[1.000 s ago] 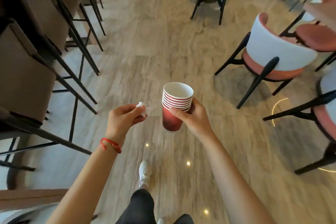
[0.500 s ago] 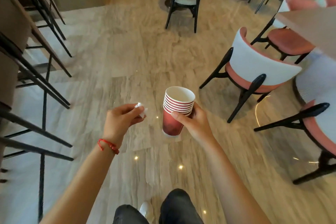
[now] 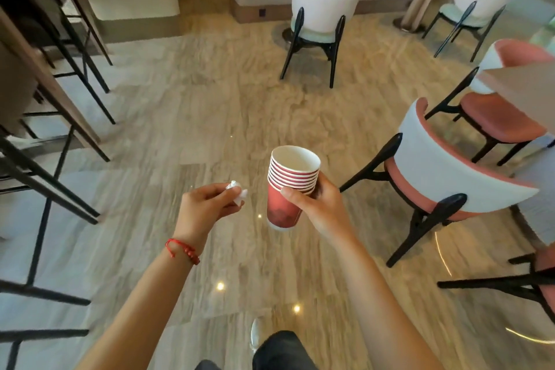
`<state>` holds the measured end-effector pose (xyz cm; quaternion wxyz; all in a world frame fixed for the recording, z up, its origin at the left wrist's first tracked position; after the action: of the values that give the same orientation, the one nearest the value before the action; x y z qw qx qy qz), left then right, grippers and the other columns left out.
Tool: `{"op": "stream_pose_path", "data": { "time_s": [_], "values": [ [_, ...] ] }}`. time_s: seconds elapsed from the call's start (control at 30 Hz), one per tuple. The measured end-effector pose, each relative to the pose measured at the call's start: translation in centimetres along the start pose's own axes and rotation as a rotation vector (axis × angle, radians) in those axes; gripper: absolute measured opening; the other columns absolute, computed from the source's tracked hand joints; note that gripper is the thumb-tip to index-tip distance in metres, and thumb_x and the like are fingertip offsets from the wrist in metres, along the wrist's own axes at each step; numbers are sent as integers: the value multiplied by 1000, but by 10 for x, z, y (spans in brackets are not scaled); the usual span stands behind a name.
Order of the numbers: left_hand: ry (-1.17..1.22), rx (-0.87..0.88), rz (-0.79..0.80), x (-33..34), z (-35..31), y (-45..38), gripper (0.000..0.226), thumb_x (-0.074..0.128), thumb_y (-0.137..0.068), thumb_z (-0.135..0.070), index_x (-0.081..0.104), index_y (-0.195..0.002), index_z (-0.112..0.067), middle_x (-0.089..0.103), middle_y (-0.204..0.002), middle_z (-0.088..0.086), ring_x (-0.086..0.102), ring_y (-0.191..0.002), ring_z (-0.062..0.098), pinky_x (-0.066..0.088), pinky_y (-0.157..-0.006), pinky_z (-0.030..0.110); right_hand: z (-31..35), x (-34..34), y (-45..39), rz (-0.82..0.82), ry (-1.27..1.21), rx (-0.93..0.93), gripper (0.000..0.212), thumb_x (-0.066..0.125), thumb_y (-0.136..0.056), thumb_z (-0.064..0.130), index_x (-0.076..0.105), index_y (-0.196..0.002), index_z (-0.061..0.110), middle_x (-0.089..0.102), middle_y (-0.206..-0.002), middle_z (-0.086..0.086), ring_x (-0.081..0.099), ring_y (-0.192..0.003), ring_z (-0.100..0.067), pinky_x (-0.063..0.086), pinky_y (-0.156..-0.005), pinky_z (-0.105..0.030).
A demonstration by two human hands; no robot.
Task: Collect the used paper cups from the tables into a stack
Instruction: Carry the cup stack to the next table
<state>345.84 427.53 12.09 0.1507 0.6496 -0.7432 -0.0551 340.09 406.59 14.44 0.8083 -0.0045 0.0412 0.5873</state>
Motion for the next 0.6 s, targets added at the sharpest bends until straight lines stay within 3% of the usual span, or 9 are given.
{"op": "stream_pose_path", "data": {
  "time_s": [0.17, 0.37, 0.6],
  "values": [
    [36, 13, -94, -4, -25, -63, 12, 69, -79, -7, 73, -68, -9, 71, -66, 7, 68, -63, 15, 55, -59, 19, 9, 17, -89, 62, 3, -17, 44, 80, -59, 33, 62, -99, 27, 71, -101, 6, 67, -98, -10, 53, -87, -33],
    [58, 15, -180, -33, -51, -146, 11, 67, -81, -6, 71, -71, -2, 69, -65, 6, 66, -60, 12, 54, -58, 18, 2, 77, -189, 175, -6, -9, 45, 81, -56, 37, 64, -96, 26, 73, -94, 11, 67, -93, -7, 52, -81, -25],
    [92, 20, -306, -99, -92, -264, 8, 66, -82, -5, 70, -75, -4, 70, -63, 4, 67, -58, 11, 56, -58, 19, 7, 174, -321, 289, -12, -47, 39, 85, -60, 23, 64, -93, 24, 73, -86, 12, 66, -84, -3, 51, -76, -22]
  ]
}}
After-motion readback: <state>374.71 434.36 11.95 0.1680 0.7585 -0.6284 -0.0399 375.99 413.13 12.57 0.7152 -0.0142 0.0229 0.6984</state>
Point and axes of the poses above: each hand's wrist, its own y-axis away from the middle knuckle, its own x-axis out of the palm, z = x × y, the point moved 10 cm from there along -y, towards the middle knuckle
